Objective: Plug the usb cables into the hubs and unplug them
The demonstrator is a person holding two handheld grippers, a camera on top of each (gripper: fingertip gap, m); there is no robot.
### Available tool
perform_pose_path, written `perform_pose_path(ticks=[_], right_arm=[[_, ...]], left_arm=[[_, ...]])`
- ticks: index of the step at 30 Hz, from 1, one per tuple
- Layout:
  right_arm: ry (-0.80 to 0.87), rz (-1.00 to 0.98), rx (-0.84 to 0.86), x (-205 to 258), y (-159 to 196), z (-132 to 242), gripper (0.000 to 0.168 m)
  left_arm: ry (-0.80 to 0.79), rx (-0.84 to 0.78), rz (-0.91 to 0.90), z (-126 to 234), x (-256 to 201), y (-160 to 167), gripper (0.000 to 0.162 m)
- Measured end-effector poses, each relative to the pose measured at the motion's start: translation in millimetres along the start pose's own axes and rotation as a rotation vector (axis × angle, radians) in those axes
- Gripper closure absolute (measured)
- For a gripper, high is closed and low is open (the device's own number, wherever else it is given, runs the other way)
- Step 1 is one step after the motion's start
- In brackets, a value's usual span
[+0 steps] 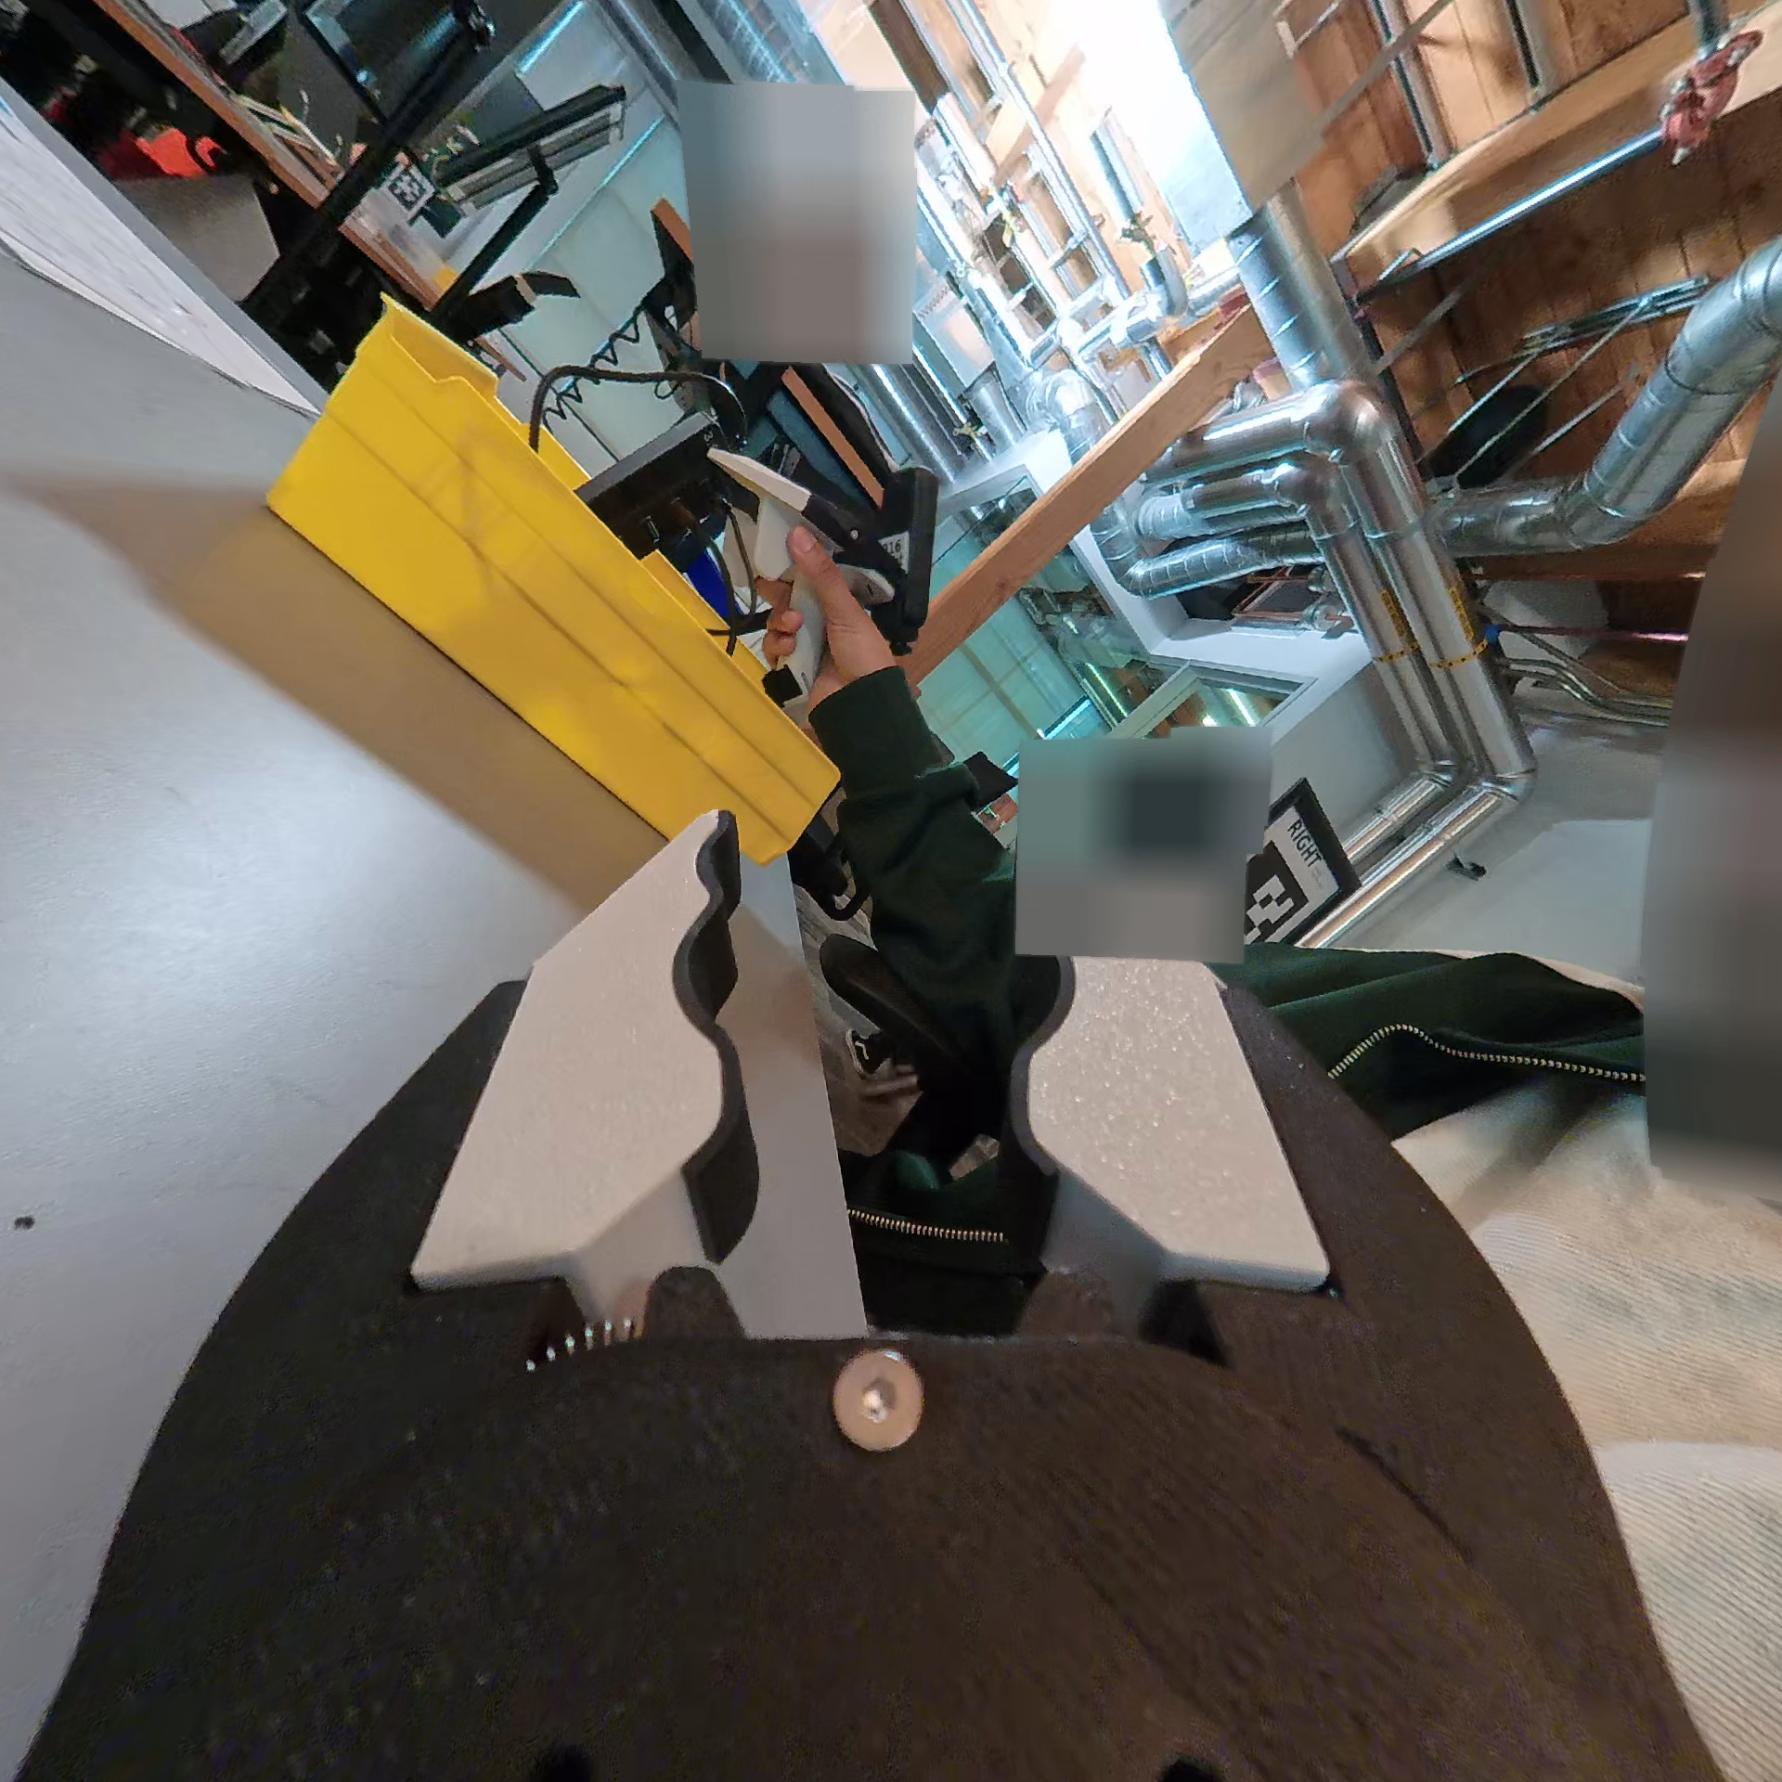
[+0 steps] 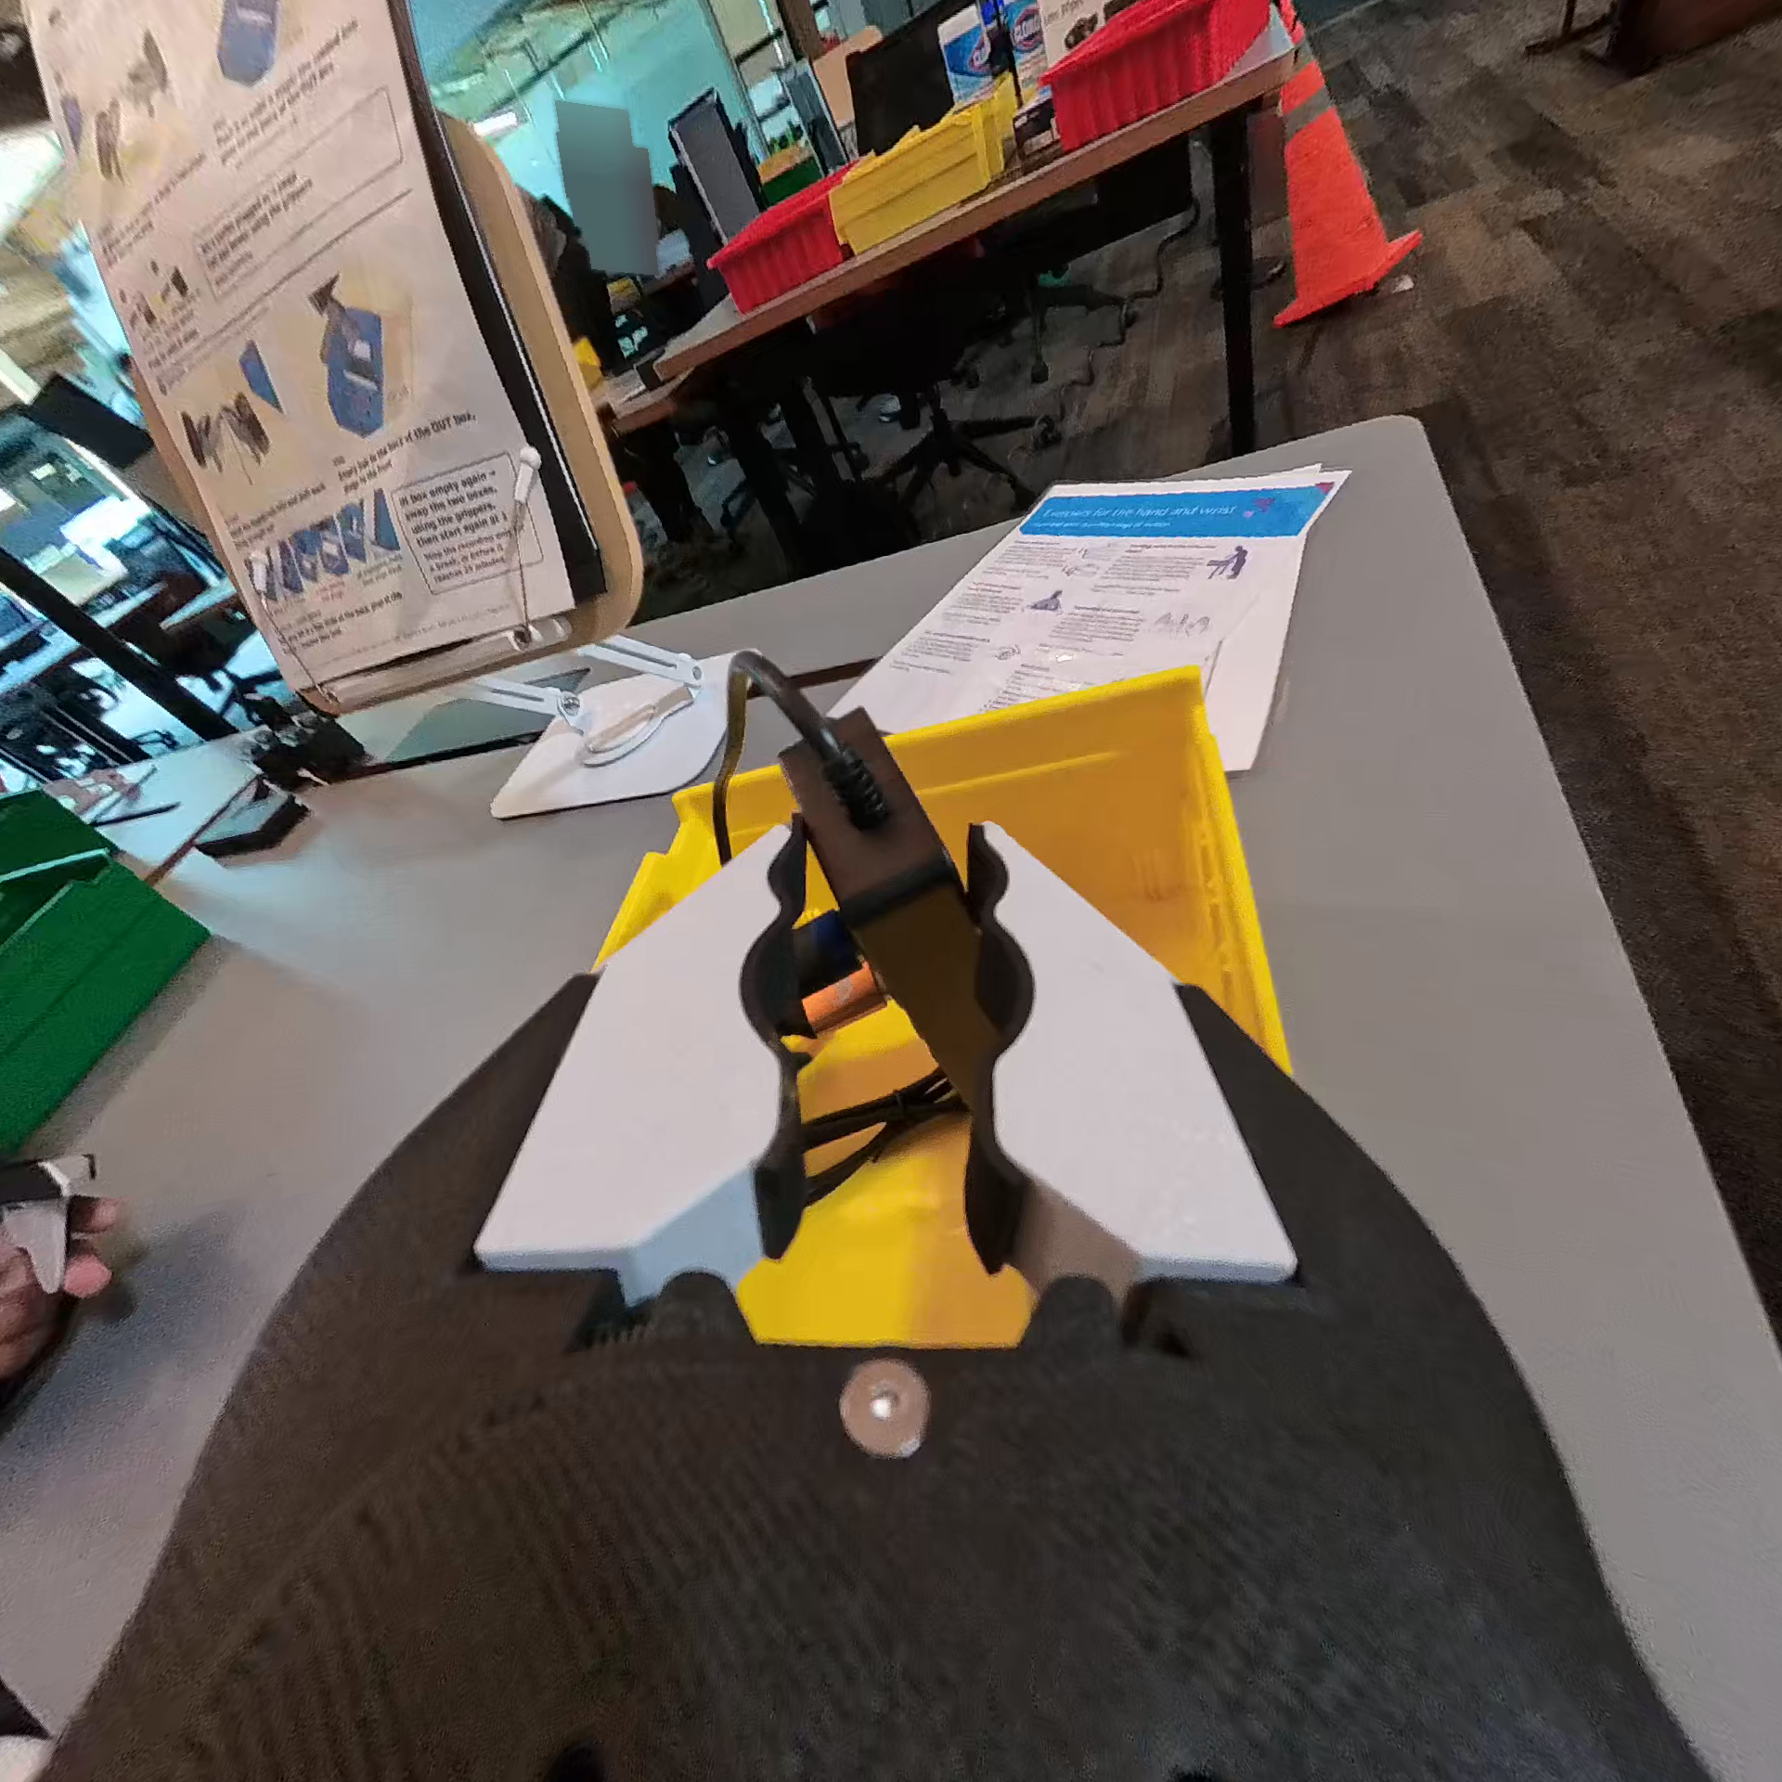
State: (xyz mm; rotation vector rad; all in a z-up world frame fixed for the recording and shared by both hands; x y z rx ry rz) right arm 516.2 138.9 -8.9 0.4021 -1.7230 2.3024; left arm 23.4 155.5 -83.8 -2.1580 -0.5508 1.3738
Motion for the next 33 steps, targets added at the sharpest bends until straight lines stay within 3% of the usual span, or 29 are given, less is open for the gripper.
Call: perform_pose_path(ticks=[8,13,17,22,33], right_arm=[[-0.029,0.024,0.011,2.3,-4.9,7.1,0.140],[-0.094,0.056,0.034,12.6,-26.3,32.3,0.142],[-0.171,0.033,0.221,19.4,-23.7,47.5,0.143],[-0.024,0.114,0.410,11.2,-0.4,33.9,0.143],[-0.034,0.057,0.188,-1.5,3.6,2.3,0.144]], left_arm=[[-0.003,0.007,0.003,-1.1,1.0,0.8,0.107],[-0.002,-0.001,0.008,-0.2,1.5,0.1,0.107],[0.000,0.002,0.012,-0.8,1.9,0.8,0.107],[-0.005,0.016,0.009,-2.8,1.9,2.6,0.107],[-0.006,0.012,0.011,-1.3,2.4,2.1,0.108]])
Point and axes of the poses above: each gripper's, where its closed fingertips meet, z back along the fingers, y out of its underside, x = y × z across the jaws, the point moved 7 cm from there along z, back along the fingers, and after that the axes turned 7 degrees about y, right-handed, at the moved point
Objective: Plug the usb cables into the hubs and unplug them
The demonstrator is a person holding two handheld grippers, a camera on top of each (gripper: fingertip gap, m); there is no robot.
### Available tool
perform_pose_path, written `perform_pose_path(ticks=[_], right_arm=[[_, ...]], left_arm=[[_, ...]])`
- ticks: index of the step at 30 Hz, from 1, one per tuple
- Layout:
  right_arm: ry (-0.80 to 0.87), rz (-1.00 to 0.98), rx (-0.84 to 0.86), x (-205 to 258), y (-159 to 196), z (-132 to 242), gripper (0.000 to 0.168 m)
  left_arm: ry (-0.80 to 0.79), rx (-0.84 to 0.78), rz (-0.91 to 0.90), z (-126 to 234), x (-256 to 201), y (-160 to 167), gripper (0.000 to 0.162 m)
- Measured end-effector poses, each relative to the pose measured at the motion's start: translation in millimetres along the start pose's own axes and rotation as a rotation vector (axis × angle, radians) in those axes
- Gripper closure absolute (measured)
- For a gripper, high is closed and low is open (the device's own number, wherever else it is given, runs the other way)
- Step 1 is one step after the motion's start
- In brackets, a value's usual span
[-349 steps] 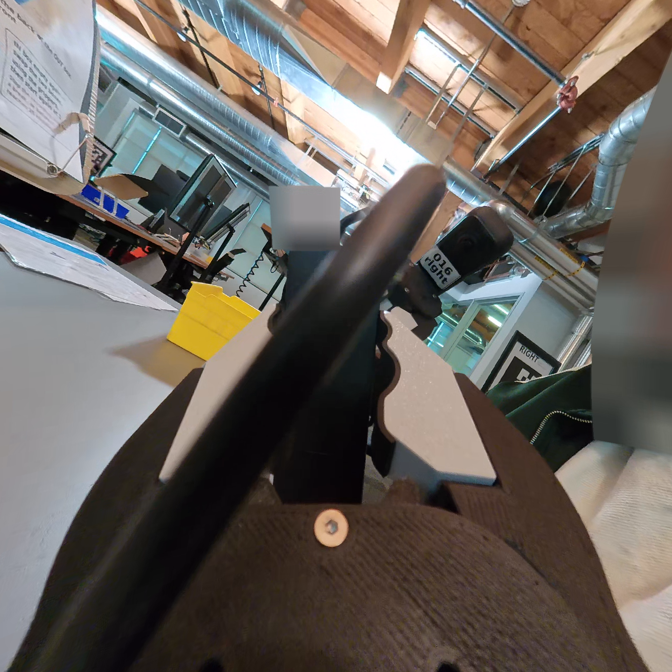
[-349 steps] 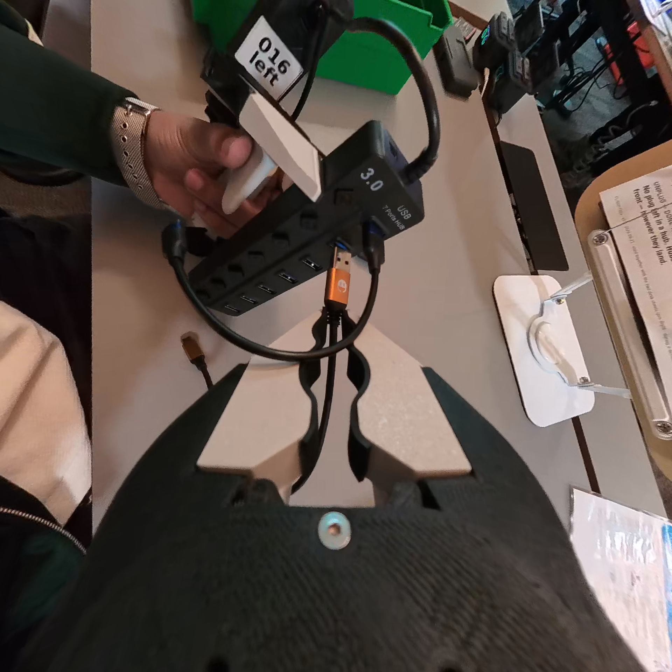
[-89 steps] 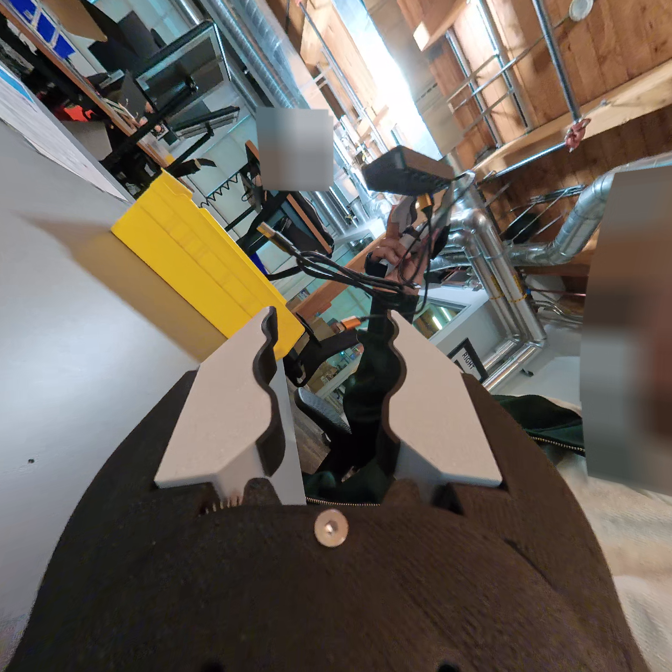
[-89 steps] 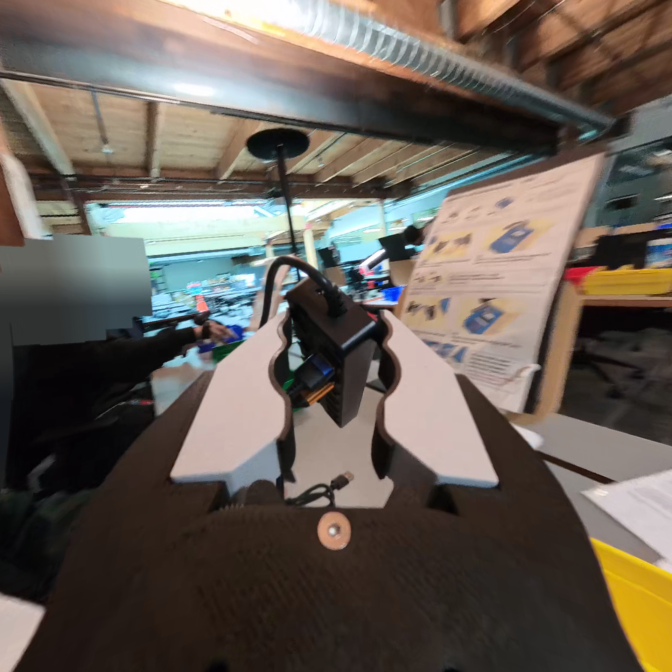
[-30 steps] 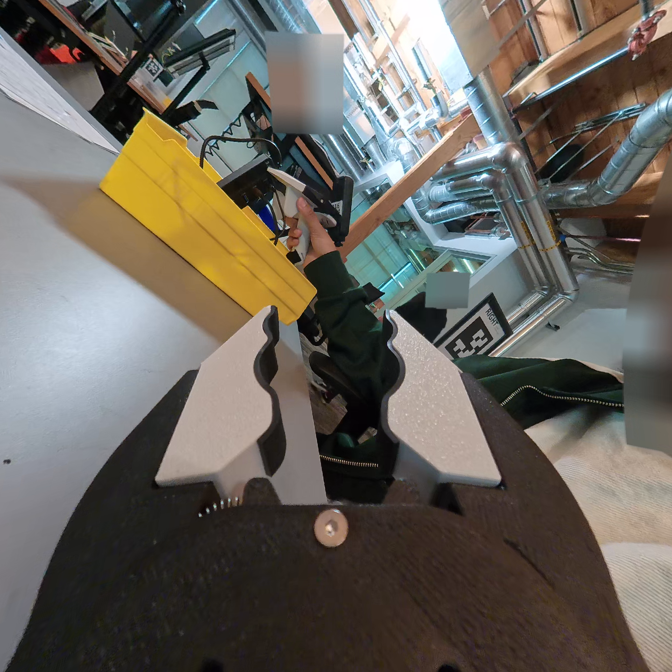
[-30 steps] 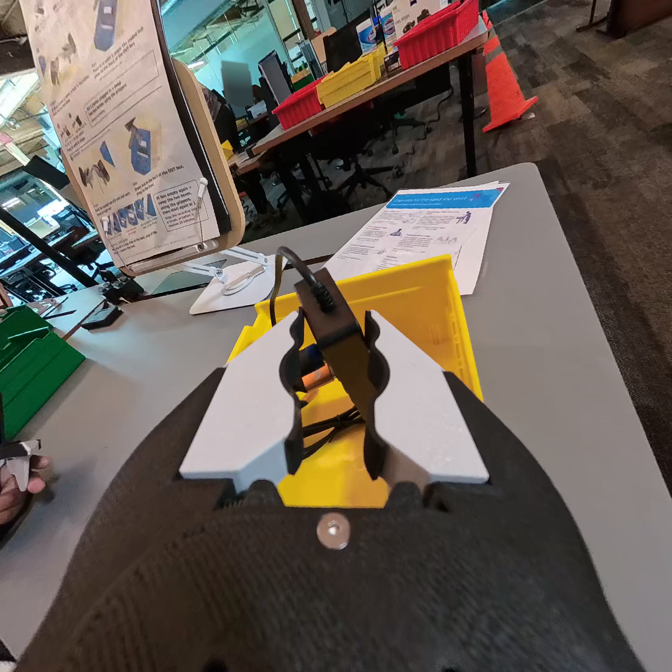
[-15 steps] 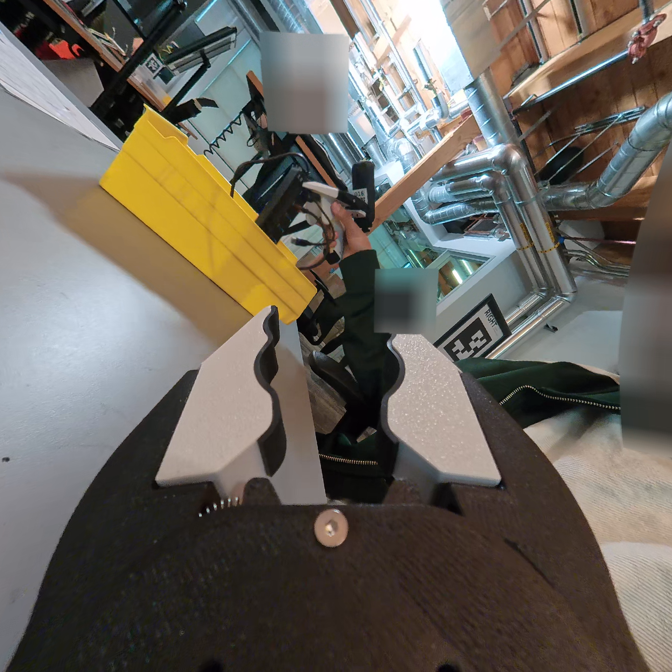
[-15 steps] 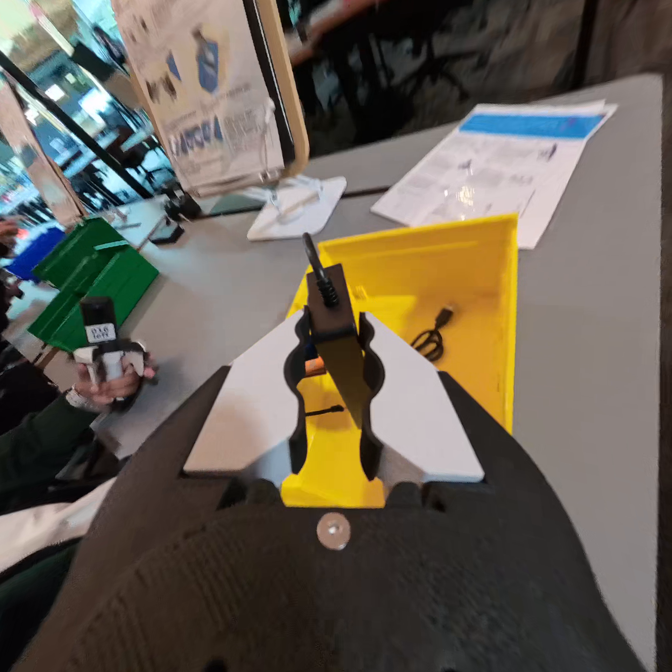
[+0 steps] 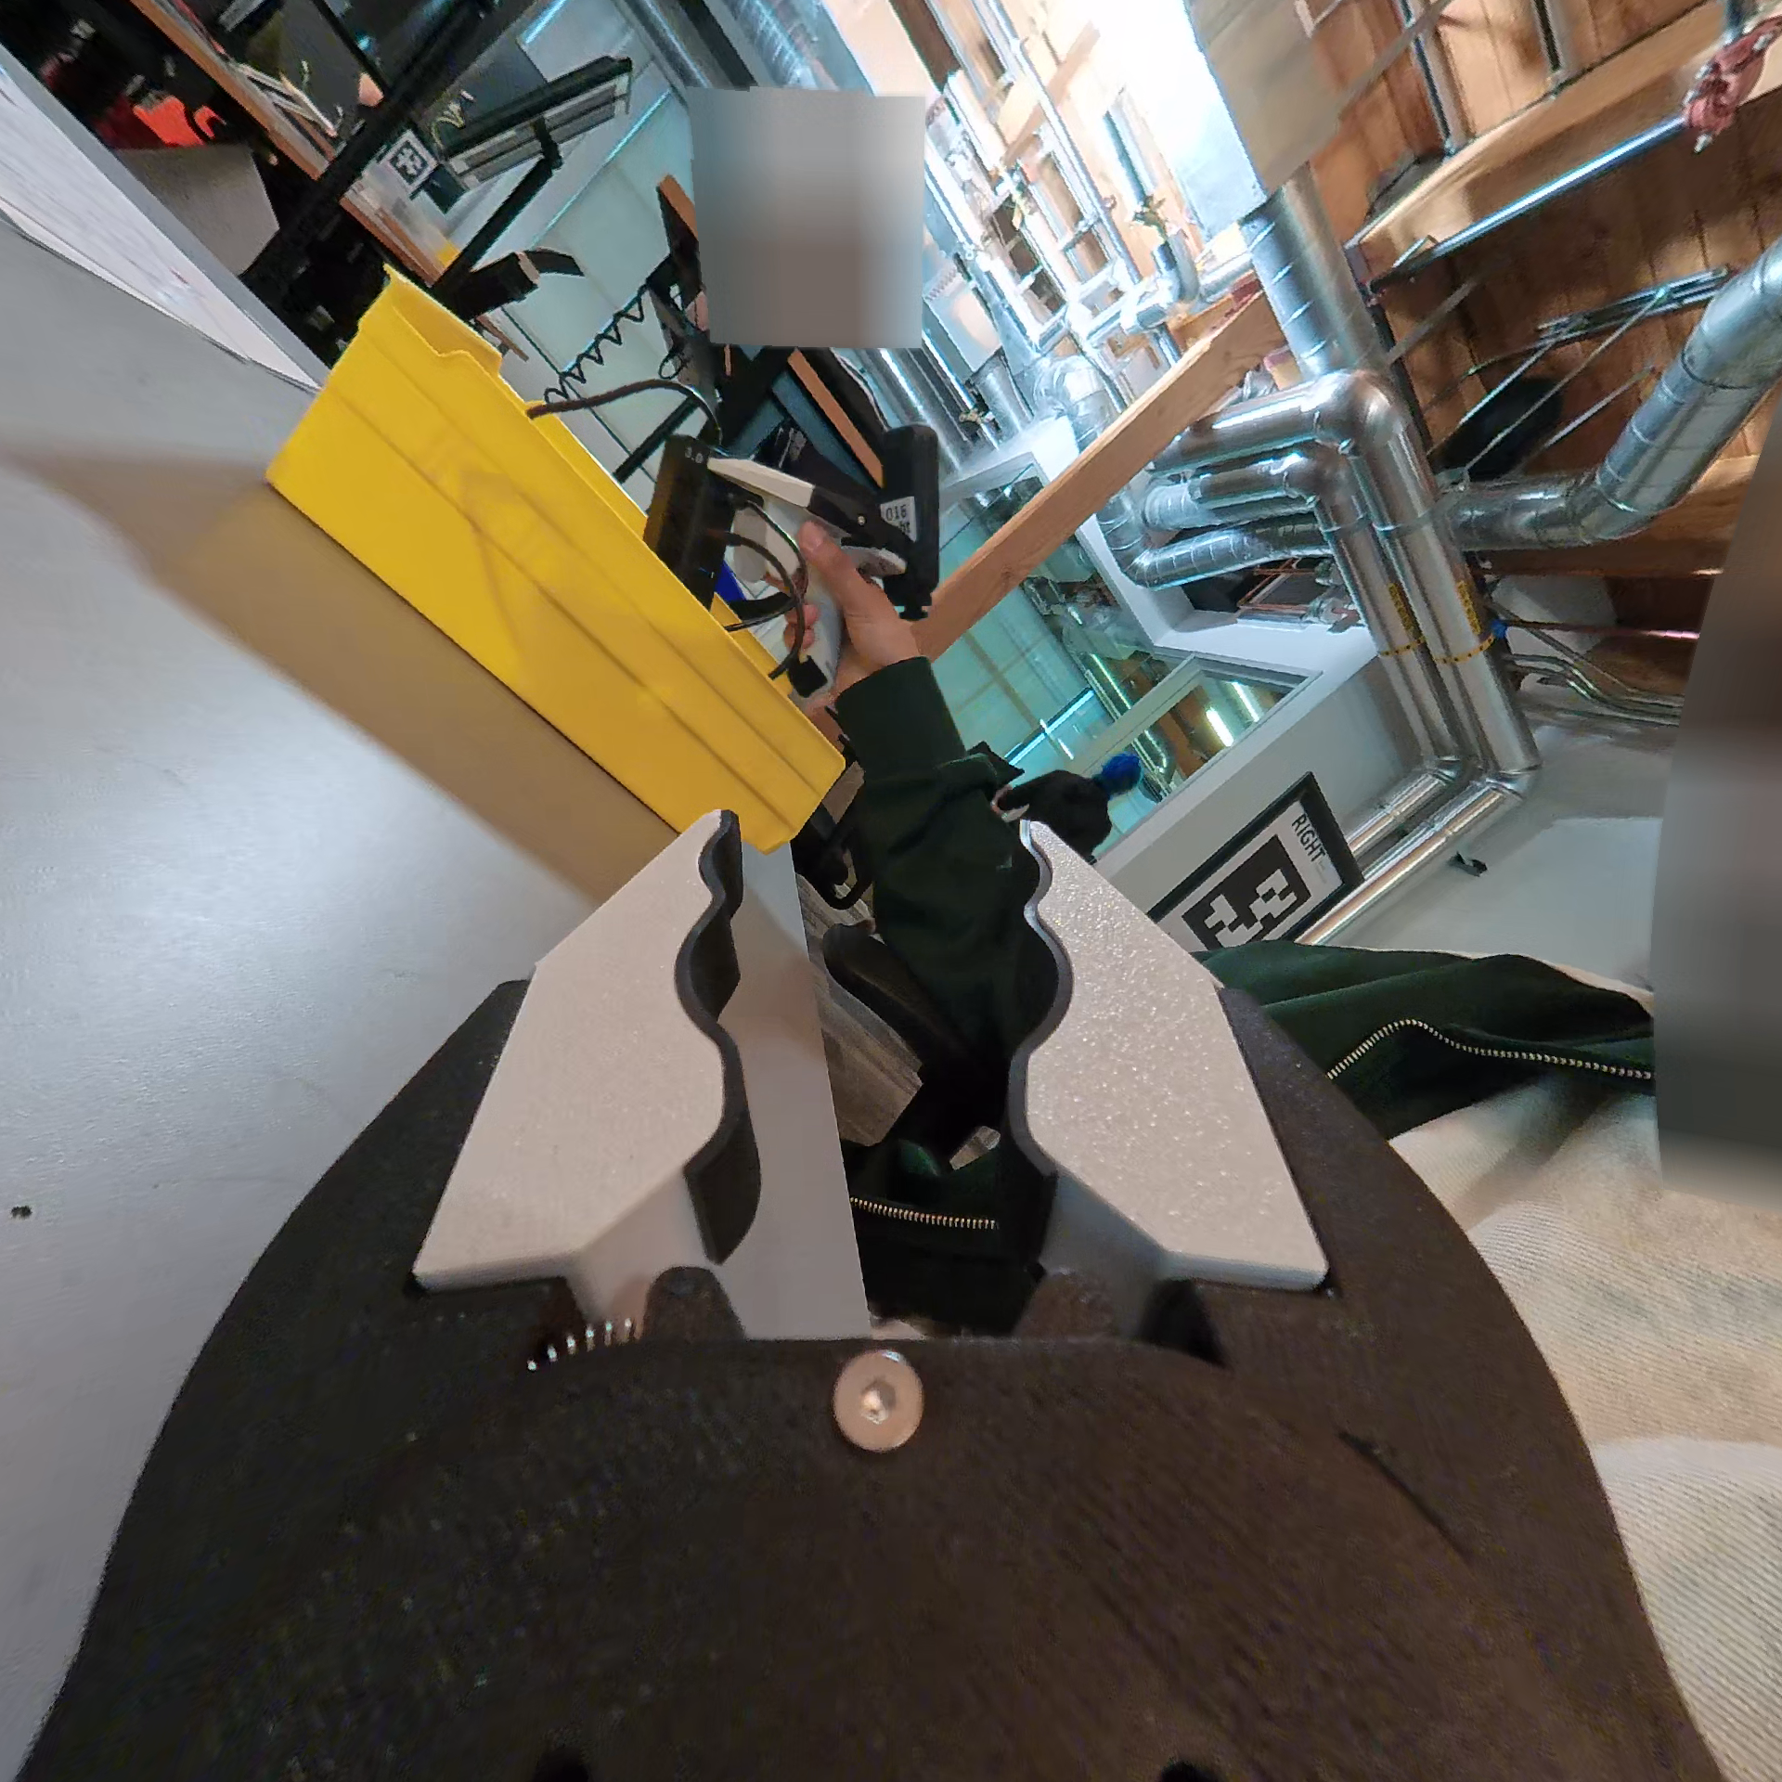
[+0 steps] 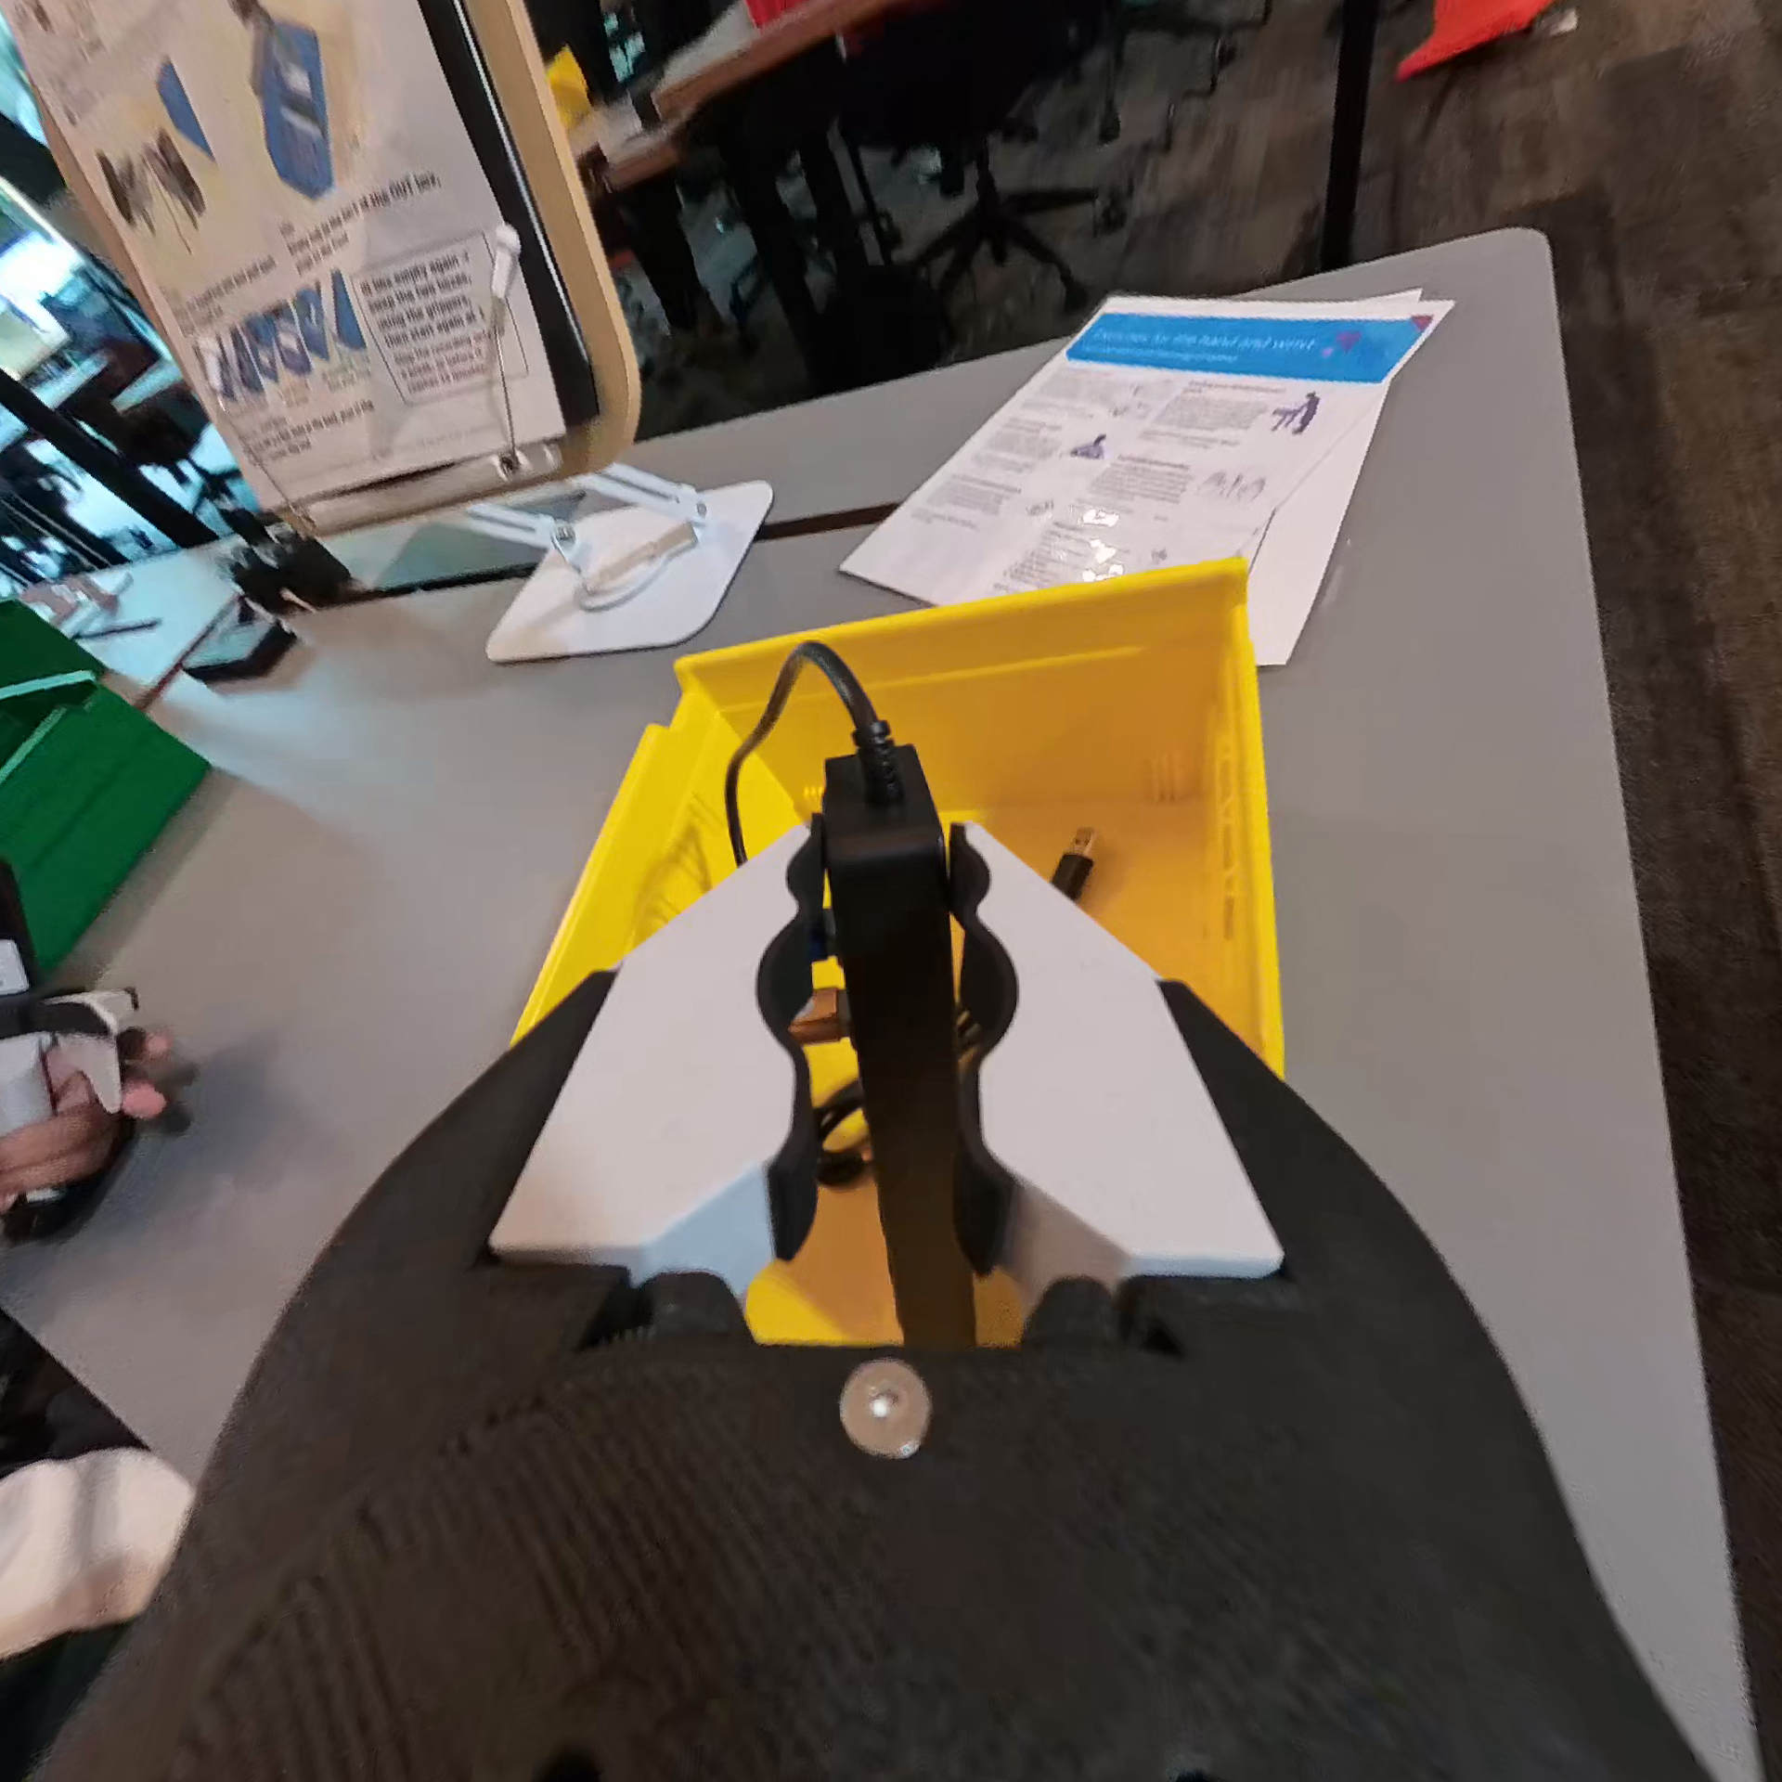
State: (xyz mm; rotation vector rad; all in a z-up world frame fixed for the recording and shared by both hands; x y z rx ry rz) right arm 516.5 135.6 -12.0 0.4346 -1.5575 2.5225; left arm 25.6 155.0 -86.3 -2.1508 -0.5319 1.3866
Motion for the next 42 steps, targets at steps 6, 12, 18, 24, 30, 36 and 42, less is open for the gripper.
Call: perform_pose_path(ticks=[6,12,18,24,30,36,42], right_arm=[[-0.078,-0.116,-0.074,-6.2,0.5,-6.2,0.120],[-0.054,-0.071,-0.217,1.4,-20.8,16.7,0.127],[0.089,0.208,-0.332,39.3,-40.2,38.7,0.139],[0.252,0.400,-0.342,64.1,-12.3,27.7,0.143],[0.265,0.389,-0.462,68.3,51.7,37.6,0.154],[0.470,0.373,-0.407,51.3,90.4,82.0,0.144],[0.677,0.201,-0.333,-12.5,104.4,105.5,0.103]], left_arm=[[0.063,-0.015,-0.030,-0.9,-8.1,-2.1,0.109],[0.060,-0.013,-0.028,-1.3,-7.5,-1.6,0.109],[0.041,-0.001,-0.041,-1.4,-6.8,-0.8,0.109],[0.022,-0.004,-0.057,-0.1,-6.2,-2.3,0.110],[0.013,-0.003,-0.064,-4.5,-0.2,-6.4,0.111],[0.004,0.029,-0.093,-18.8,6.0,-8.9,0.111],[-0.112,0.097,-0.197,-19.6,15.0,-7.6,0.113]])
Point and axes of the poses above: each gripper's, where its closed fingertips meet, z back along the fingers, y out of its underside, x = y × z across the jaws, the point moved 7 cm from there along z, back along the fingers, and after that the axes turned 7 degrees about y, right-handed, at the moved point
